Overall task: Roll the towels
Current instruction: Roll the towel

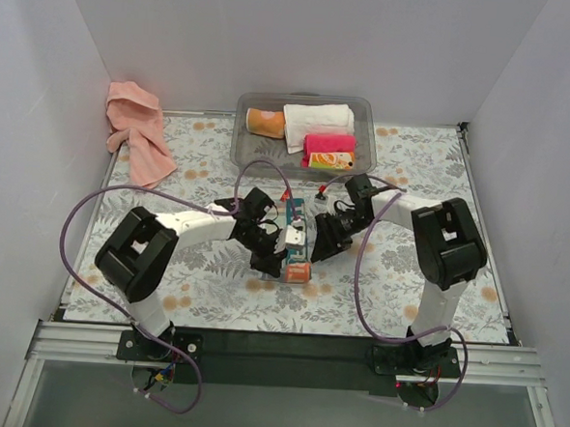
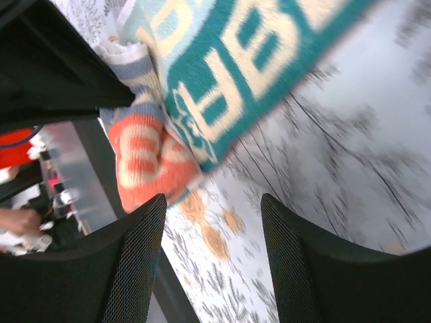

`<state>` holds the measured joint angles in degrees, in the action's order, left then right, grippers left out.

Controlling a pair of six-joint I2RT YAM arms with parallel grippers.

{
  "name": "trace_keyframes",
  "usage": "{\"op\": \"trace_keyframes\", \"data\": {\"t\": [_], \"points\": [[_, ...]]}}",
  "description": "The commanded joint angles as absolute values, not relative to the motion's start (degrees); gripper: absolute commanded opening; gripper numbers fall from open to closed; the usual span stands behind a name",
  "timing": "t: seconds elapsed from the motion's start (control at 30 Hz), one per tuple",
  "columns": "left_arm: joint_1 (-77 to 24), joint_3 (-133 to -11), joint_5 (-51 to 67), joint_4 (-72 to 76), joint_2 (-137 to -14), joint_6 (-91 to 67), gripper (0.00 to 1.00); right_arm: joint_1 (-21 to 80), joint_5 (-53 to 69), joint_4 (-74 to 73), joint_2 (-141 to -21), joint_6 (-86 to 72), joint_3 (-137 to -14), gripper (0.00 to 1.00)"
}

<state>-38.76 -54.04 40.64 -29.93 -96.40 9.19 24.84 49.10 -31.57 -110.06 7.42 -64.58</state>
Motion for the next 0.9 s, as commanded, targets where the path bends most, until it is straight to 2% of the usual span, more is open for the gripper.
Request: {"op": "trace_keyframes", "data": {"t": [0.0,0.13,0.37,0.53,0.67,0.87], "points": [[-36.65,-56.32,44.81,-42.52,-103.25,8.96,0.00,21.28,44.21,-28.39,-103.29,7.47,-62.50,0.55],[-32.80,-60.37,52.18,-46.14,-108.88,9.84,0.00,20.30,43.51,-27.69,-95.90,12.81,-59.69,0.55],[-28.39,-66.61,55.54,-51.06,-117.93,13.88,0.00,24.78,38.07,-21.10,-82.29,21.16,-52.13,0.53],[-26.63,-70.04,55.46,-54.84,-122.07,16.78,0.00,32.68,30.69,-15.22,-77.35,26.80,-48.08,0.57],[-26.37,-72.50,55.28,-56.60,-124.80,18.19,0.00,38.92,24.37,-6.95,-73.66,33.21,-43.51,0.67],[-26.10,-73.56,55.72,-56.69,-126.74,18.11,0.00,47.10,19.16,-1.85,-77.51,39.72,-42.37,0.72]]}}
